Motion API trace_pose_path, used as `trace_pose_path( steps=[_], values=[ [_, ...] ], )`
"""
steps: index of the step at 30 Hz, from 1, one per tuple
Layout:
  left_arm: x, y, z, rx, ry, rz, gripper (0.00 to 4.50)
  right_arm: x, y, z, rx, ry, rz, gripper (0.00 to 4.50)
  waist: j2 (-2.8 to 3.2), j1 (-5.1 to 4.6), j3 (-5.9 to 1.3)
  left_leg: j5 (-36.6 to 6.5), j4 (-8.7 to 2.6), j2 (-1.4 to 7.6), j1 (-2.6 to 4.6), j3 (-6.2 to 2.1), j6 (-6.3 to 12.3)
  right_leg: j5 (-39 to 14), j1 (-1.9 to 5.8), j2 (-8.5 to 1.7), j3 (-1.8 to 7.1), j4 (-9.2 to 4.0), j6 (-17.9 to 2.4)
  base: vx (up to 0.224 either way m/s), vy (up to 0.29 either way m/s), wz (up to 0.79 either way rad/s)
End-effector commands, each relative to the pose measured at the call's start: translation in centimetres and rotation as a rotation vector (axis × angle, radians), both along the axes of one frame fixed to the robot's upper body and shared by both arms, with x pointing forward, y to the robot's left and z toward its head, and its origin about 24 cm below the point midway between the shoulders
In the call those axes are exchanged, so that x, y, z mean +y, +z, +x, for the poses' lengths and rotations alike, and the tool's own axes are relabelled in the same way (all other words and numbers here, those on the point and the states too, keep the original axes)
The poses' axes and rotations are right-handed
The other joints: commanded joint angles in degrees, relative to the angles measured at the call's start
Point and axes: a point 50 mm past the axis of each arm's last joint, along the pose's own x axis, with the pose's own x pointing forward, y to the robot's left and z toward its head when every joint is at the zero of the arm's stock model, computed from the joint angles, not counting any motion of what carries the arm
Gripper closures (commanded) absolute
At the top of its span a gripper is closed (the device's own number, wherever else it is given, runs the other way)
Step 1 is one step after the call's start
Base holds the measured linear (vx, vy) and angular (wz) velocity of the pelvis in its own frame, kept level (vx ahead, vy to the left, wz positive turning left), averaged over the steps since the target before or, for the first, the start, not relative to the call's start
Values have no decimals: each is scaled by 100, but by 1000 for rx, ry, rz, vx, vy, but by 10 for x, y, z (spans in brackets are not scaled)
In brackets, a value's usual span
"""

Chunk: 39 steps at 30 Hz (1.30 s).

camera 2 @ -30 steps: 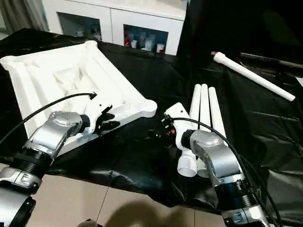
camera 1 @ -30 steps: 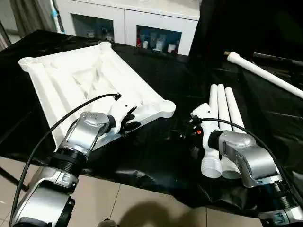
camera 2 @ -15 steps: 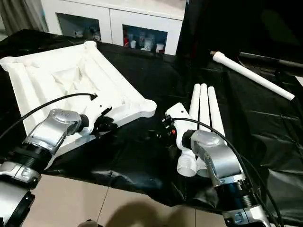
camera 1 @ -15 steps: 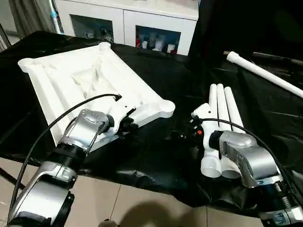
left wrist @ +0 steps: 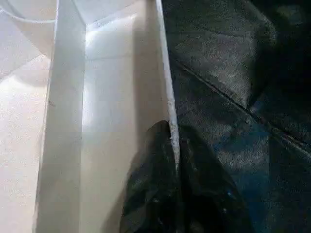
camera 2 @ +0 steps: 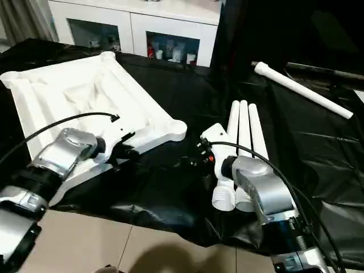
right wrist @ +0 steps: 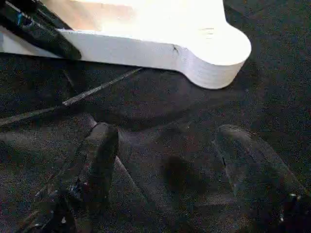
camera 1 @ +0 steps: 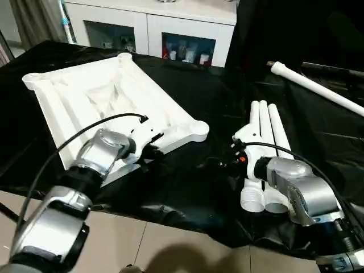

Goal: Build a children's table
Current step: Rotate table base

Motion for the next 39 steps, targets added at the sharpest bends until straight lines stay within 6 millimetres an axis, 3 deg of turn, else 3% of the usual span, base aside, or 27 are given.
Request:
trace_pose_path(
  steps=[1, 6, 7, 11, 13, 23, 33, 34, 39],
  values=[
    [3, 1, -1, 0, -65, 28, 444, -2, 5, -1, -14, 1, -3, 106, 80, 23, -434, -948, -317, -8, 9, 4, -28, -788, 359, -402, 277, -473, -930, 0, 0, 0],
    [1, 6, -10, -72, -302, -3, 444, -2, 4, -1, -15, 0, -4, 106, 105, 45, -449, -929, -332, 21, 15, -5, -65, -713, 349, -420, 285, -454, -915, 0, 0, 0],
    [4, 6, -12, -96, -345, 27, 444, -2, 4, -1, -14, 0, -5, 106, 121, 63, -448, -964, -330, 31, 42, 3, -82, -624, 319, -408, 284, -446, -946, 0, 0, 0],
    [9, 5, -12, -117, -364, 52, 444, -2, 4, -1, -14, 0, -5, 106, 99, 152, -448, -994, -331, 44, 56, 25, -121, -515, 314, -420, 290, -414, -994, 0, 0, 0],
    [12, 4, -18, -119, -421, 31, 444, -1, 4, -1, -14, 5, -6, 106, 83, 166, -445, -943, -341, 35, 21, 16, -149, -542, 342, -437, 288, -407, -939, 0, 0, 0],
    [43, 4, -21, -167, -437, 109, 444, -1, 3, 0, -15, 7, -11, 106, 81, 139, -441, -985, -352, 29, 19, 12, -199, -877, 336, -444, 292, -429, -752, 0, 0, 0],
    [60, 21, -18, -234, -444, 106, 444, 1, 4, 1, -17, 6, -11, 106, 61, 125, -462, -819, -334, 35, 19, 30, -185, -404, 337, -439, 296, -358, -900, 0, 0, 0],
    [60, 23, -17, -240, -441, 98, 403, 1, 4, 1, -16, 7, -11, 106, 55, 127, -457, -822, -334, 31, 18, 33, -180, -455, 337, -440, 297, -363, -890, 0, 0, 0],
    [63, 33, -19, -210, -454, 23, 384, 2, 3, 1, -13, 7, -8, 106, 58, 133, -451, -826, -339, 40, 24, 34, -197, -591, 326, -456, 298, -369, -885, 0, 0, 0]
  ],
)
